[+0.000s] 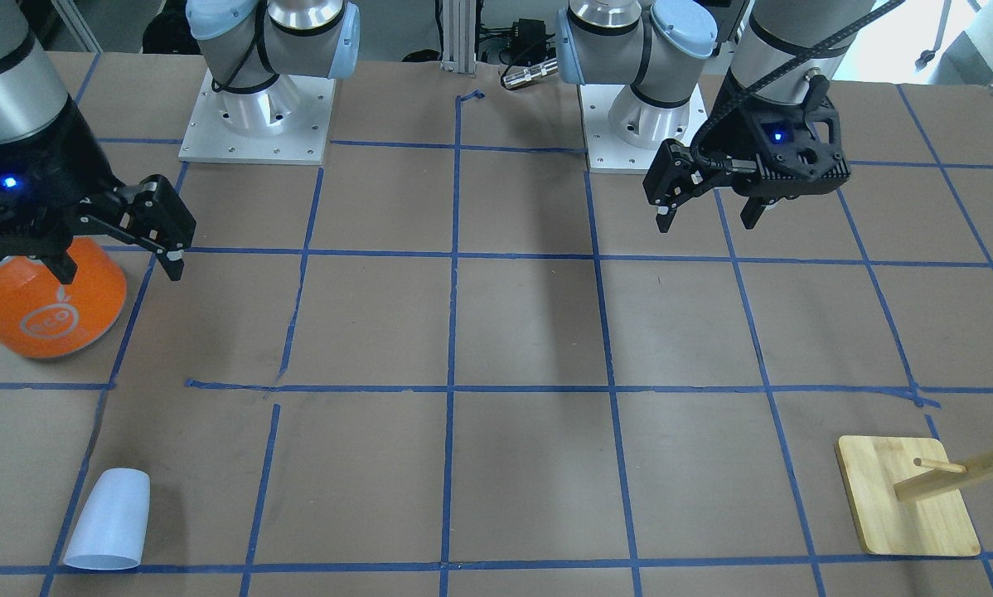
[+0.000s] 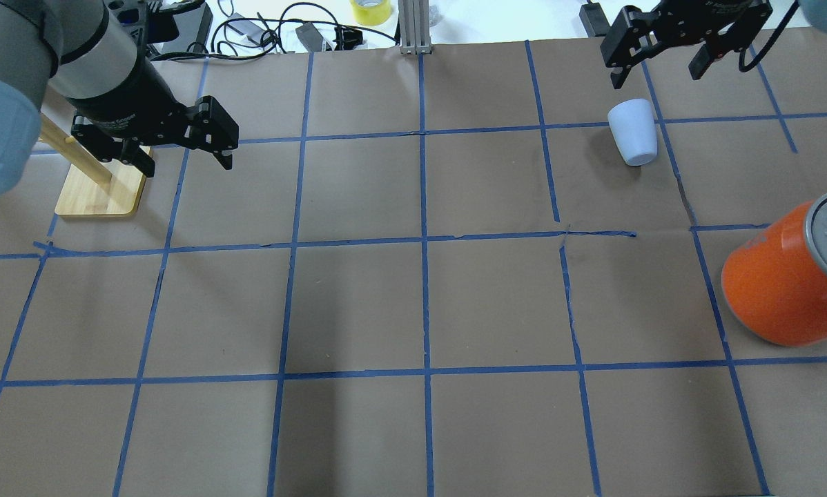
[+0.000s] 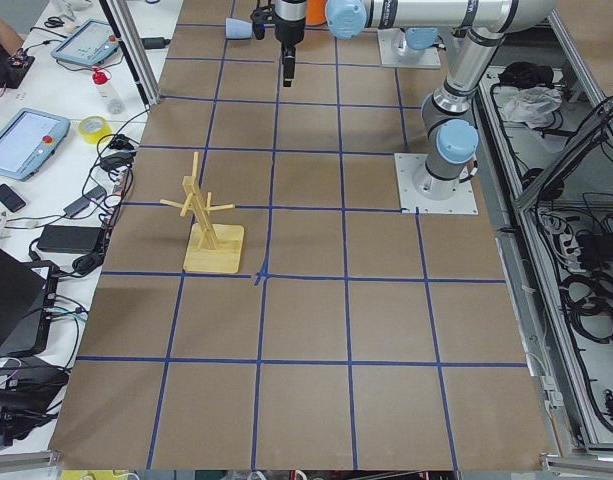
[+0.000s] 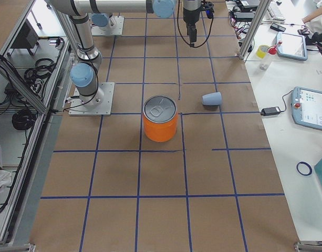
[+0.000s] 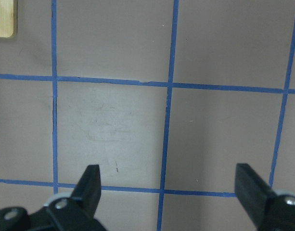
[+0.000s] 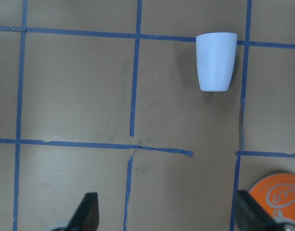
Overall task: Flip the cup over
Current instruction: 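Lower the right gripper over the white cup and close around it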
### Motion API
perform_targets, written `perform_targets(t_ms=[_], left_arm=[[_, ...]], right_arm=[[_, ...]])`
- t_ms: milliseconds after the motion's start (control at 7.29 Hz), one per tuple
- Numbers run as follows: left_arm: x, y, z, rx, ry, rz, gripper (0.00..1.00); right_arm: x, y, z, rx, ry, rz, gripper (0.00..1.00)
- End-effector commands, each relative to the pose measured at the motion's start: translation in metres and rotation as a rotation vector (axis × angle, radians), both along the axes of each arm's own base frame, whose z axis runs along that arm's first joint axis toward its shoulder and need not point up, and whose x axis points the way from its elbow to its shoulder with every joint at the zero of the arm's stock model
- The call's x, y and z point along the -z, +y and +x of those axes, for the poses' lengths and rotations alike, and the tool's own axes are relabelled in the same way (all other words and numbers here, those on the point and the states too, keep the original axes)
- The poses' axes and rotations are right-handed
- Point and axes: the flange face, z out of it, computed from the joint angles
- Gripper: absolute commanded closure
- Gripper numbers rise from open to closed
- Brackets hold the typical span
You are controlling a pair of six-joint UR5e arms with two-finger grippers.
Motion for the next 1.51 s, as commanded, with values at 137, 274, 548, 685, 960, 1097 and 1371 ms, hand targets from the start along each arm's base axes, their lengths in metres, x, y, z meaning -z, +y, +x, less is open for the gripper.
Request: perform_targets(t_ms=[137,274,548,685,960,1097,1371], left_arm=[[0.0,0.0,0.0,0.0,-0.001,-0.002,0.0],[0.001,0.0,0.001,-0.001,-0.001,0.0,0.0],[0.001,0.0,0.001,-0.001,-0.002,0.0,0.0],[0.001,0.0,0.001,-0.001,-0.001,0.0,0.0],[0.001,0.0,0.001,-0.002,-0.004,0.0,0.0],[0.001,0.0,0.001,-0.001,-0.002,0.0,0.0],[0.001,0.0,0.001,-0.002,-0.004,0.0,0.0]], right_arm=[[0.132,-0.096,-0.052,0.011,0.037,-0.008,0.0],[0.168,-0.118,-0.075,0.047,0.04,-0.036,0.0],[0.218,-0.135,-0.093,0.06,0.035,-0.015,0.0],[0.232,-0.138,-0.093,0.062,0.027,-0.007,0.0],[0.253,-0.149,-0.099,0.067,0.029,-0.04,0.0],[0.26,-0.152,-0.101,0.062,0.028,-0.044,0.0],[0.283,-0.159,-0.109,0.061,0.018,-0.061,0.0]])
